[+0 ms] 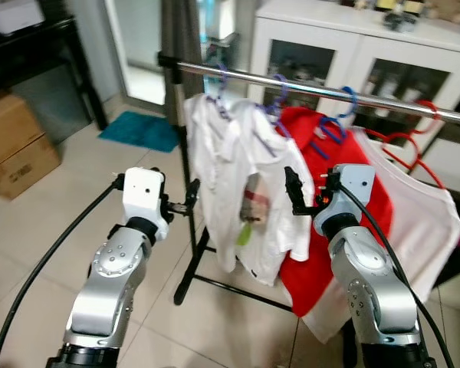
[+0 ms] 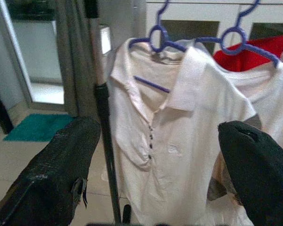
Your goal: Hang hanger
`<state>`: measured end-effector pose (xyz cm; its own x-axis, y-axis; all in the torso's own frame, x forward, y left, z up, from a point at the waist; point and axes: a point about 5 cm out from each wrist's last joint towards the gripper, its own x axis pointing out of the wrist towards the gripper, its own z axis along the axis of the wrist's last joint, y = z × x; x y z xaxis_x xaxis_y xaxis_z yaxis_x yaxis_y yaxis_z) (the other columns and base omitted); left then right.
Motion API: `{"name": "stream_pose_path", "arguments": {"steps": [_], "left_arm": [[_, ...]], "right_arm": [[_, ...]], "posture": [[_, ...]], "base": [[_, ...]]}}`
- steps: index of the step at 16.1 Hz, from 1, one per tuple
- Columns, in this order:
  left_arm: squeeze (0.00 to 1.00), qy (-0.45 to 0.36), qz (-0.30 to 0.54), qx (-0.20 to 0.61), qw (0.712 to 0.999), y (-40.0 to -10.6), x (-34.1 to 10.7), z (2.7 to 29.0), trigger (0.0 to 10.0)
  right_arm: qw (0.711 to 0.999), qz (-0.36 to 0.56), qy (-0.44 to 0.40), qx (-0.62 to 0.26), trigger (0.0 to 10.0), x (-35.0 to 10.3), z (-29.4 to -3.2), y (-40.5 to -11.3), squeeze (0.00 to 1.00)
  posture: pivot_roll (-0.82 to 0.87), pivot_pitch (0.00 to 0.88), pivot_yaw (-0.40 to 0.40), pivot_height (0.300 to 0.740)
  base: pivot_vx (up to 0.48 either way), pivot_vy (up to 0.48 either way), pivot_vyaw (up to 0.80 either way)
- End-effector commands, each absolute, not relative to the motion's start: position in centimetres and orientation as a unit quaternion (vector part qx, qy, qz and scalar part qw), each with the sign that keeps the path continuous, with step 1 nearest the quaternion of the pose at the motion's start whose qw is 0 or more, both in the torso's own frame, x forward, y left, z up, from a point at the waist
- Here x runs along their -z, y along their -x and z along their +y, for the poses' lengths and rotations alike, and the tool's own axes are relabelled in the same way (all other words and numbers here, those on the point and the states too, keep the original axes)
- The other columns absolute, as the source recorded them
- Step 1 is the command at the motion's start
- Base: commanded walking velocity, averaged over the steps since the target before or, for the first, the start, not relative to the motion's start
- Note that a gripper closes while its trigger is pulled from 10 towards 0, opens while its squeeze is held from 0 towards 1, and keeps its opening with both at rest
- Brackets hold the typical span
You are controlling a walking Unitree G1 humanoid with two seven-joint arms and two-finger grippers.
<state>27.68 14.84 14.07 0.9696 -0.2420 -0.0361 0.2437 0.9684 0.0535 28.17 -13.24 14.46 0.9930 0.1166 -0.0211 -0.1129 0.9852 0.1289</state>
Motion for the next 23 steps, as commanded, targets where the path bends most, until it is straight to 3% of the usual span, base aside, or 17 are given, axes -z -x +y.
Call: {"name": "stream_pose_path", "arguments": {"steps": [1, 4, 8, 10, 11, 12, 14, 18, 23], "left_arm": [[0.25, -0.021, 0.002, 0.125, 0.992, -27.8, -14.7, 14.7, 10.0], [0.25, -0.021, 0.004, 0.128, 0.992, -27.8, -14.7, 14.6, 10.0], [0.25, -0.019, 0.001, 0.123, 0.992, -27.9, -14.9, 14.7, 10.0], [0.24, -0.011, -0.008, 0.122, 0.992, -27.9, -15.3, 14.6, 10.0], [0.16, 0.001, -0.013, 0.126, 0.992, -27.8, -15.5, 14.6, 10.0], [0.0, -0.003, -0.005, 0.145, 0.989, -27.6, -15.5, 14.6, 10.0], [0.0, -0.019, -0.008, 0.17, 0.985, -27.4, -15.6, 14.7, 10.0], [0.0, -0.03, 0.011, 0.267, 0.963, -27.3, -16.2, 14.8, 10.0], [0.0, -0.047, 0.02, 0.354, 0.934, -27.6, -17.0, 14.4, 10.0]], "right_arm": [[0.997, -0.011, -0.061, -0.039, 10.0, -15.5, -13.6, -28.6, 0.0], [0.998, -0.044, -0.034, -0.024, 10.0, -16.7, -14.1, -29.2, 0.0], [0.998, -0.057, -0.031, -0.002, 10.0, -17.3, -14.4, -29.7, 0.0], [0.998, -0.044, -0.044, -0.031, 10.0, -17.3, -14.0, -30.0, 0.0], [0.998, -0.036, -0.03, -0.044, 10.0, -17.2, -13.9, -30.1, 0.0], [0.995, -0.012, -0.019, -0.094, 10.0, -17.2, -13.3, -30.3, 0.0], [0.993, 0.017, 0.019, -0.119, 10.0, -17.1, -13.2, -30.7, 0.0], [0.994, 0.047, 0.017, -0.095, 10.0, -18.5, -14.7, -32.9, 0.0], [0.992, 0.106, -0.039, -0.057, 10.0, -19.3, -17.4, -36.6, 0.0]], "posture": [[-0.05, 0.0, -0.046, 0.74], [-0.05, 0.0, -0.051, 0.74], [-0.05, 0.0, -0.06, 0.74], [-0.04, 0.0, -0.068, 0.74], [-0.04, 0.0, -0.07, 0.74], [-0.03, 0.0, -0.078, 0.74], [-0.04, 0.0, -0.078, 0.74], [-0.04, 0.0, -0.075, 0.74], [-0.04, 0.0, -0.041, 0.74]], "base": [[0.255, 0.0, 0.0], [0.296, 0.0, 0.0], [0.31, 0.0, 0.74], [0.129, 0.0, 0.0], [0.0, 0.0, 0.0], [0.0, 0.0, 0.0], [0.0, 0.0, 0.0], [0.0, 0.0, 0.0], [0.0, 0.0, 0.0]]}}
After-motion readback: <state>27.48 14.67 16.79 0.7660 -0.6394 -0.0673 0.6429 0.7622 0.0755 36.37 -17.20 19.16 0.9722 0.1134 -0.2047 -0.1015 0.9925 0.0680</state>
